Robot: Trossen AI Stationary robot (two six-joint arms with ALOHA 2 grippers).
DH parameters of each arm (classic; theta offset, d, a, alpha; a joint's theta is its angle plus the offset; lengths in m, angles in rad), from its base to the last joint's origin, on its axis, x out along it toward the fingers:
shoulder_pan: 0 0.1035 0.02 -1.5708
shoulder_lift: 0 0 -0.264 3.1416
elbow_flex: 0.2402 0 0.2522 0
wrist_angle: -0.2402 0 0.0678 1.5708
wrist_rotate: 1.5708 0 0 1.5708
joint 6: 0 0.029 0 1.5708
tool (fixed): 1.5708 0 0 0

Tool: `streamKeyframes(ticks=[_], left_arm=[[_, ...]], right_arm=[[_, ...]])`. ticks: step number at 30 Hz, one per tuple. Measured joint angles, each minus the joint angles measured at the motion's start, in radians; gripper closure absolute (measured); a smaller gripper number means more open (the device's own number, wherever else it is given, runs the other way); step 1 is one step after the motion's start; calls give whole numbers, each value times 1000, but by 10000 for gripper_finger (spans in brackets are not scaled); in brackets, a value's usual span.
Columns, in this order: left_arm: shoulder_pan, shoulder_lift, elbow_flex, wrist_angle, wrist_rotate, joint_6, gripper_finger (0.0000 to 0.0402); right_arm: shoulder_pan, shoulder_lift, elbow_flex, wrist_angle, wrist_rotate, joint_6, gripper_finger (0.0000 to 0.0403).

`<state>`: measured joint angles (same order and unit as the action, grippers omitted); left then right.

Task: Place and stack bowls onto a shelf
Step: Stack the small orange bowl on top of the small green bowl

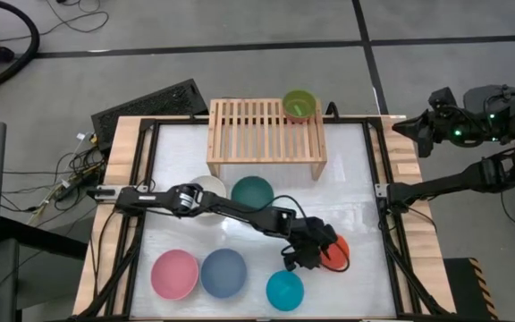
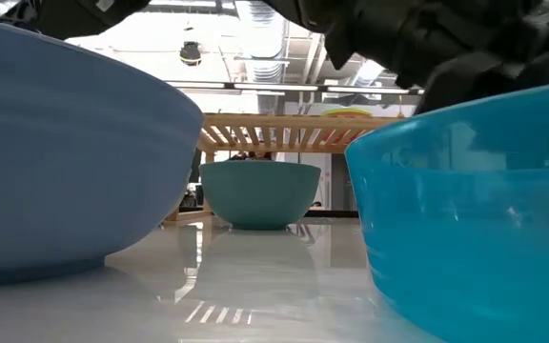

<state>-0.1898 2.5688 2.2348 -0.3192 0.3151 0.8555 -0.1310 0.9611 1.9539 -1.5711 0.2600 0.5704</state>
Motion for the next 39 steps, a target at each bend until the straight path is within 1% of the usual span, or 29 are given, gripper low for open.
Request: streamKeyframes(ticks=[4, 7, 10, 13, 16, 17, 22, 26, 30, 33, 35, 36, 39], left_arm=[[5, 22, 25, -70, 16, 17, 222], [9, 22, 15, -84, 16, 30, 242], [11, 22, 13, -111, -17, 31, 280], [13, 22, 13, -116, -44, 30, 328], [16, 22, 13, -120, -50, 21, 382], [17, 22, 13, -120, -50, 14, 392], [13, 22, 16, -122, -65, 13, 400], [5, 20, 122, -239, -93, -51, 401], [8, -92, 92, -219, -109, -166, 401], [20, -180, 112, -243, -207, -180, 401], [34, -232, 124, -247, -298, -180, 401], [44, -262, 124, -253, -327, -185, 401], [86, -328, 118, -282, -422, -233, 401]], right_arm=[[0, 0, 0, 0, 0, -3, 327], [0, 0, 0, 0, 0, -3, 327], [0, 0, 0, 0, 0, -4, 327], [0, 0, 0, 0, 0, -5, 327], [0, 0, 0, 0, 0, -5, 327], [0, 0, 0, 0, 0, -4, 327], [0, 0, 0, 0, 0, -2, 327], [0, 0, 0, 0, 0, -2, 327], [0, 0, 0, 0, 1, -2, 327], [0, 0, 0, 0, 1, -2, 327], [0, 0, 0, 0, 1, -2, 327], [0, 0, 0, 0, 1, -2, 327], [0, 0, 0, 0, 1, -2, 327]])
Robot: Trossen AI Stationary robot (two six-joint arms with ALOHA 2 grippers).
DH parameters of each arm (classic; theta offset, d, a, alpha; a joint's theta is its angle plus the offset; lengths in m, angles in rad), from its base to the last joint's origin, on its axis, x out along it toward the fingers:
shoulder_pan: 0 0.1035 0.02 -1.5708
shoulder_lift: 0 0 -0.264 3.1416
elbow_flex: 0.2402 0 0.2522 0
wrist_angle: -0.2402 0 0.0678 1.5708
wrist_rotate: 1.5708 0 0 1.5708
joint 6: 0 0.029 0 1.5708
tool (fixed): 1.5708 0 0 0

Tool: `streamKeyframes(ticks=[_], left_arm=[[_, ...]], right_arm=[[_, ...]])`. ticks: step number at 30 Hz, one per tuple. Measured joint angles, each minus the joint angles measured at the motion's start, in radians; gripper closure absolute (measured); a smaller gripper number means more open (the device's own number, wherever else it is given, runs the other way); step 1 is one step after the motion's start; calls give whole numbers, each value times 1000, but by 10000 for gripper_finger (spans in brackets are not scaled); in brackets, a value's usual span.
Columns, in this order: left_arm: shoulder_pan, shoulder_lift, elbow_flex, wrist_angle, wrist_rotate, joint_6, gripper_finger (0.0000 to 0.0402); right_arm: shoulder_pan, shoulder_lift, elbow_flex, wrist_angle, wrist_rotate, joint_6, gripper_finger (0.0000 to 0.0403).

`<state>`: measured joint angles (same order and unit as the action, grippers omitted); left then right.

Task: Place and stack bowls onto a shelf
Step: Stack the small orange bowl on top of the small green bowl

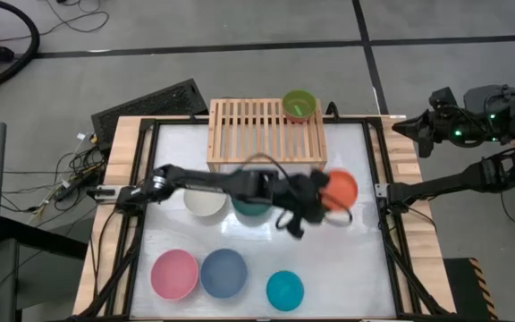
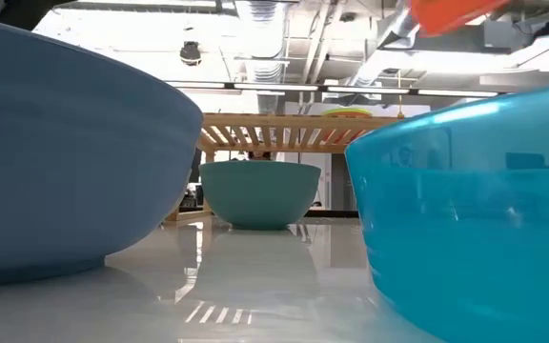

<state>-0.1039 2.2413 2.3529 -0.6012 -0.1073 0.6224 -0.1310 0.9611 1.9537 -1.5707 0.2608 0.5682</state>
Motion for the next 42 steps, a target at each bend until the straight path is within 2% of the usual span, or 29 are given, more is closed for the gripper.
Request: streamKeyframes(ticks=[6, 10, 13, 21, 31, 42], left_arm=[[115, -72, -1, -102, -153, -107, 401], [196, -69, -2, -123, -248, -36, 402], [257, -67, -2, -123, -260, -7, 402], [408, -64, -1, 23, -115, -97, 401], [508, -12, -2, 33, 90, -163, 401], [512, 55, -2, 31, 107, -127, 401]], right_arm=[[0, -7, 0, 0, 3, -30, 327], [0, -7, 0, 0, 4, -54, 327], [0, -6, 0, 0, 5, -78, 327], [0, -7, 0, 0, 12, -106, 327], [-1, -7, 0, 0, 136, -105, 327], [-1, -7, 0, 0, 172, -98, 327]])
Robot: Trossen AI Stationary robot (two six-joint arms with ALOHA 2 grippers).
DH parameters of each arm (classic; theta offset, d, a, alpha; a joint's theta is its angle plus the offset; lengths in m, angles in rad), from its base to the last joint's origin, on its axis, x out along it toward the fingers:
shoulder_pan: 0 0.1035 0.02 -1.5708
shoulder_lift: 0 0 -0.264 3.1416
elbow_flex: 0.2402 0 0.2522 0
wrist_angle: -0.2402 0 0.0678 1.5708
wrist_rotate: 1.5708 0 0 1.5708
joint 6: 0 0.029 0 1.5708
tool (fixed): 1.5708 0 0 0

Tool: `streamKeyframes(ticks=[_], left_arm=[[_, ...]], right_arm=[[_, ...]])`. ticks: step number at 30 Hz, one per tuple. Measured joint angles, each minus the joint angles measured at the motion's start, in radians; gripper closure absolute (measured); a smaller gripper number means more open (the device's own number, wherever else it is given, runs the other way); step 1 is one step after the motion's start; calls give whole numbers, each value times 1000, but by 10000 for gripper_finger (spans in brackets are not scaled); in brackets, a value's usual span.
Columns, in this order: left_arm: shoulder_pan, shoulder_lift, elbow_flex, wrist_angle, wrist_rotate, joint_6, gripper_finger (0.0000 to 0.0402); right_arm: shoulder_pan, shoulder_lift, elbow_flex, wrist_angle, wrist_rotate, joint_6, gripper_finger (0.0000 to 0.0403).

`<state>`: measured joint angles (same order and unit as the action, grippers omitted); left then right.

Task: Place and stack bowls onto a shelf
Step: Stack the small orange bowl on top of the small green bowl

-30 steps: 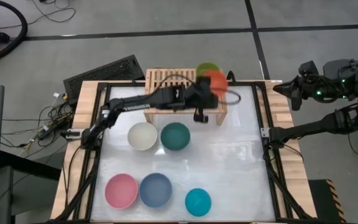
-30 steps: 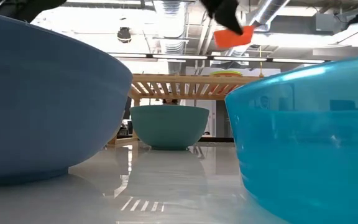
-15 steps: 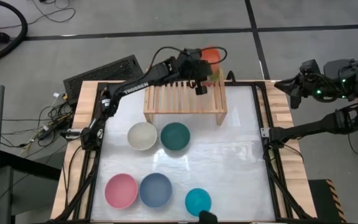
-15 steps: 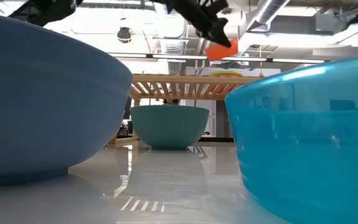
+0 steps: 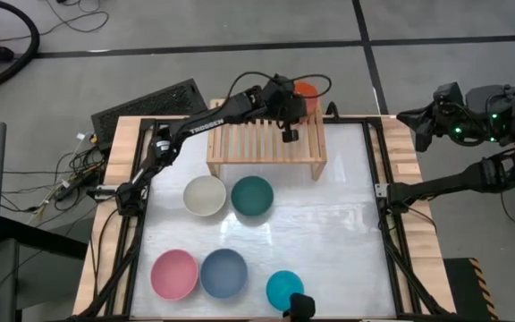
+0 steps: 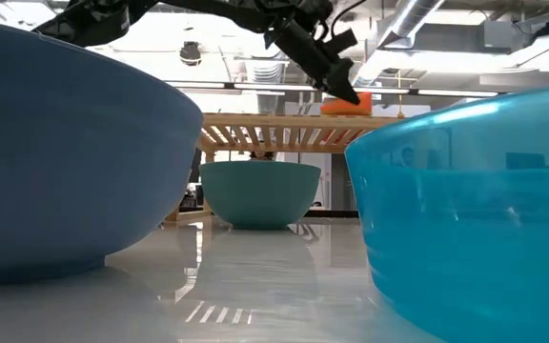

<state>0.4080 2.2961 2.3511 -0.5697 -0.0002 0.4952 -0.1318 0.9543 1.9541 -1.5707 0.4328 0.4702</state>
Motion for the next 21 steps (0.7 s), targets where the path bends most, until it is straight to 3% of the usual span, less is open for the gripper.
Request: streamKeyframes(ticks=[21], left_arm=[[13, 14, 1, -5, 17, 22, 387]], right_arm=[[0, 0, 0, 0, 0, 1, 327]])
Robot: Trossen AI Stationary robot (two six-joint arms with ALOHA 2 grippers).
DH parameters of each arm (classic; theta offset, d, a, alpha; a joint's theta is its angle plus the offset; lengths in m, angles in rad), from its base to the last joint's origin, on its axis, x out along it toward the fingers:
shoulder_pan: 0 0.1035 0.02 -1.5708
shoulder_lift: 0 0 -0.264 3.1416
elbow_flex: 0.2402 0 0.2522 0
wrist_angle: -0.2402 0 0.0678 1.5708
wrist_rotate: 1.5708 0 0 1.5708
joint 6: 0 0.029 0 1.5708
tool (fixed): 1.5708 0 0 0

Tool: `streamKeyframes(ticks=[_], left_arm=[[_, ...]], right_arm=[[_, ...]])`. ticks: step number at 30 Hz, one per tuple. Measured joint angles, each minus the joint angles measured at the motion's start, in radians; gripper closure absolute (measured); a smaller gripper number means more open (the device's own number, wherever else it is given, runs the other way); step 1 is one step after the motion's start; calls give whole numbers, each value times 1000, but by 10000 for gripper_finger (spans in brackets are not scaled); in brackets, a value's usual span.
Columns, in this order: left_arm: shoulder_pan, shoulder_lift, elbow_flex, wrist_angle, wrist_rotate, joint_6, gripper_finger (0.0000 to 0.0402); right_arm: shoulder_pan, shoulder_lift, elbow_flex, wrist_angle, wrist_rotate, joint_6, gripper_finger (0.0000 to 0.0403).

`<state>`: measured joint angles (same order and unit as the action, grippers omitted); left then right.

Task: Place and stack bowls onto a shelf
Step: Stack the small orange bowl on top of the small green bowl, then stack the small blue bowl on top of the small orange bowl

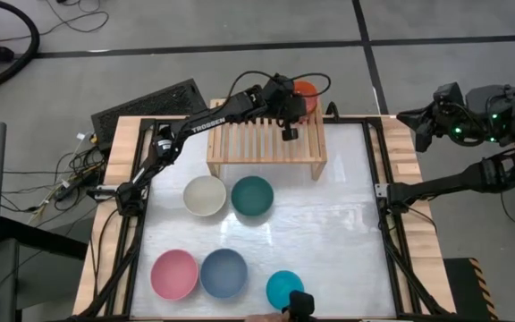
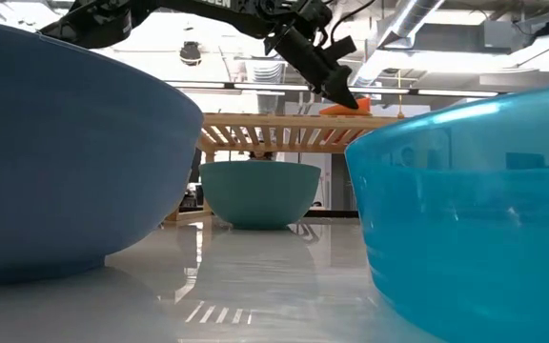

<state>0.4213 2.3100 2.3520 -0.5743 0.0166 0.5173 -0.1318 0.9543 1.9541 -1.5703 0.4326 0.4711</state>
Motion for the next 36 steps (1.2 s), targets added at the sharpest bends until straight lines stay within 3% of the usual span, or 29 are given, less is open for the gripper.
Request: streamKeyframes(ticks=[9, 15, 20, 27, 30, 36], left_arm=[[11, 0, 4, -11, 35, -18, 308], [8, -5, 4, 21, -16, 16, 264], [3, -42, 4, 104, -108, 41, 257], [3, -87, 5, 282, -94, -88, 266], [-1, -115, 4, 245, 4, -141, 275], [-51, -269, 4, -162, 345, -136, 285]], right_arm=[[0, 0, 0, 0, 0, 0, 327], [0, 0, 0, 0, 0, -1, 327], [0, 0, 0, 0, 0, -1, 327], [0, 0, 0, 0, 1, -4, 327], [0, 0, 0, 0, 1, -6, 327], [0, 0, 0, -1, 0, -9, 327]])
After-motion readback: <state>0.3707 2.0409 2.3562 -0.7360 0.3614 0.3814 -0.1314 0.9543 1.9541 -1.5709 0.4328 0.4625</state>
